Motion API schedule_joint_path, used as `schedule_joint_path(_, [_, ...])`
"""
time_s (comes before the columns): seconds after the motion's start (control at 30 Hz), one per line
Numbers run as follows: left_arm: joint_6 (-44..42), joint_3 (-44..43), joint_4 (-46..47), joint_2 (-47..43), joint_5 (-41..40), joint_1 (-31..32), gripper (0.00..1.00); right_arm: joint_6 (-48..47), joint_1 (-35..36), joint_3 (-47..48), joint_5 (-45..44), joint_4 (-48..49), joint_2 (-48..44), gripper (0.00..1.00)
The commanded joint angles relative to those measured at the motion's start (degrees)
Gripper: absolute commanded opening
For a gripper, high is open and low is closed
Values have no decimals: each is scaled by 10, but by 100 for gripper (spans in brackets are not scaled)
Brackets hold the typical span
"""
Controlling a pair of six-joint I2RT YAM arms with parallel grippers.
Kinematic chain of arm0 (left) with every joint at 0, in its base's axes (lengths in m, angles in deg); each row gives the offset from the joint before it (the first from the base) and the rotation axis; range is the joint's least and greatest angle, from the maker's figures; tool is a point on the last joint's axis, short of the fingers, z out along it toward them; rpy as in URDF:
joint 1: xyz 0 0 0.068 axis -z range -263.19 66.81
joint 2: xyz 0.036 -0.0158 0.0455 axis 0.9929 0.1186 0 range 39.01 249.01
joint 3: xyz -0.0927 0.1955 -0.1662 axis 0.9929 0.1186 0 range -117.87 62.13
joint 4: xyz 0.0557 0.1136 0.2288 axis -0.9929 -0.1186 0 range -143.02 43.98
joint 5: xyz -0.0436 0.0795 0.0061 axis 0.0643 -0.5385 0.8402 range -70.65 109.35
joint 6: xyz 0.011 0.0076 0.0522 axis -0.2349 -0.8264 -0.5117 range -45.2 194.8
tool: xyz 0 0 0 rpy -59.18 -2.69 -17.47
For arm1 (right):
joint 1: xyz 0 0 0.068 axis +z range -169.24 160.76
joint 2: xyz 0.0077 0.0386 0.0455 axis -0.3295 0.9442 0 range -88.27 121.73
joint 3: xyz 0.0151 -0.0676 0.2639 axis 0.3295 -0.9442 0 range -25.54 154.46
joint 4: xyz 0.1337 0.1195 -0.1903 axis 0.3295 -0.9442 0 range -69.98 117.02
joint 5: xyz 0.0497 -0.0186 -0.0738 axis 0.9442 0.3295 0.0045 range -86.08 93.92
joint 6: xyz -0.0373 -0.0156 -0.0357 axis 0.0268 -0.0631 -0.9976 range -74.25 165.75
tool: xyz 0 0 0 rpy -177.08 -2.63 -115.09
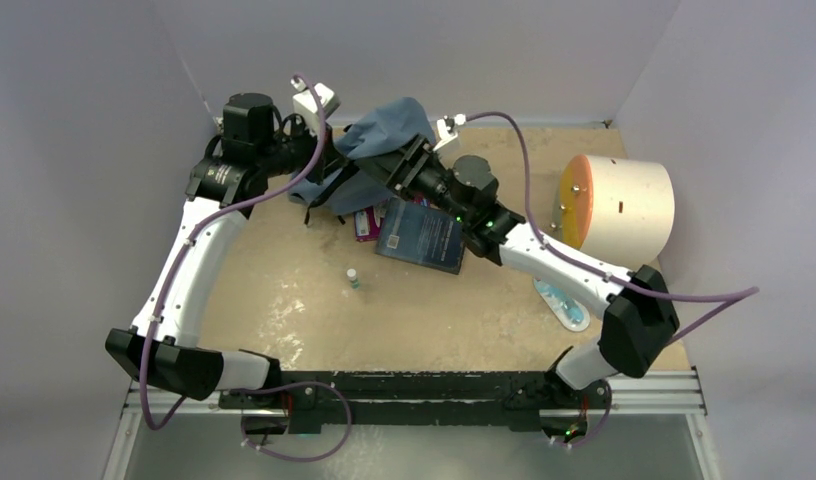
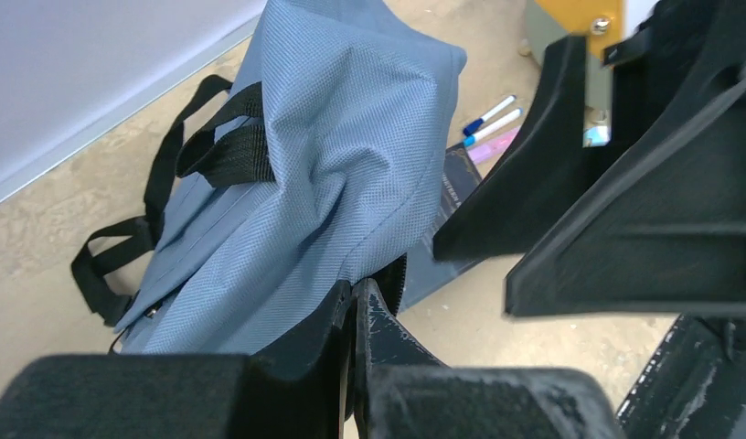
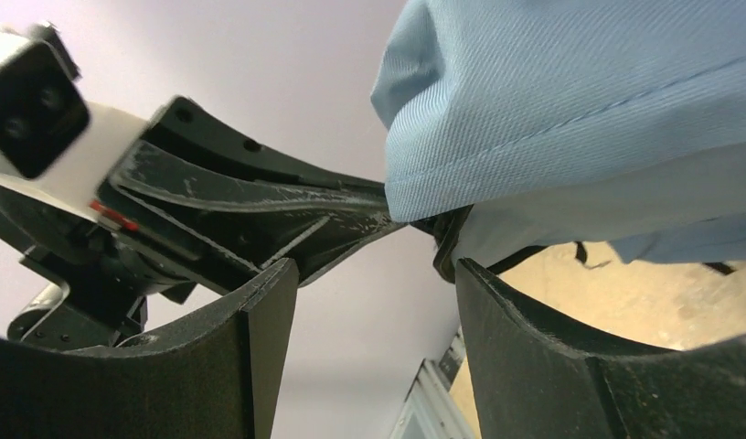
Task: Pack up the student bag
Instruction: Unzip the student bag at the center of the board.
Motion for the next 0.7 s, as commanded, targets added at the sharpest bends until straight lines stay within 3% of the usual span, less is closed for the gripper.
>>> schedule_joint_path(0.0, [25, -5, 36, -4, 60, 2, 0, 45, 22, -3, -1, 46, 6, 66])
schedule_joint_path(0.27, [27, -4, 41, 1, 63, 4, 0, 54, 40, -20, -89, -4, 11, 65])
schedule_joint_path(0.67, [23, 3, 40, -4, 67, 5, 0, 116, 40, -16, -192, -2, 33, 67])
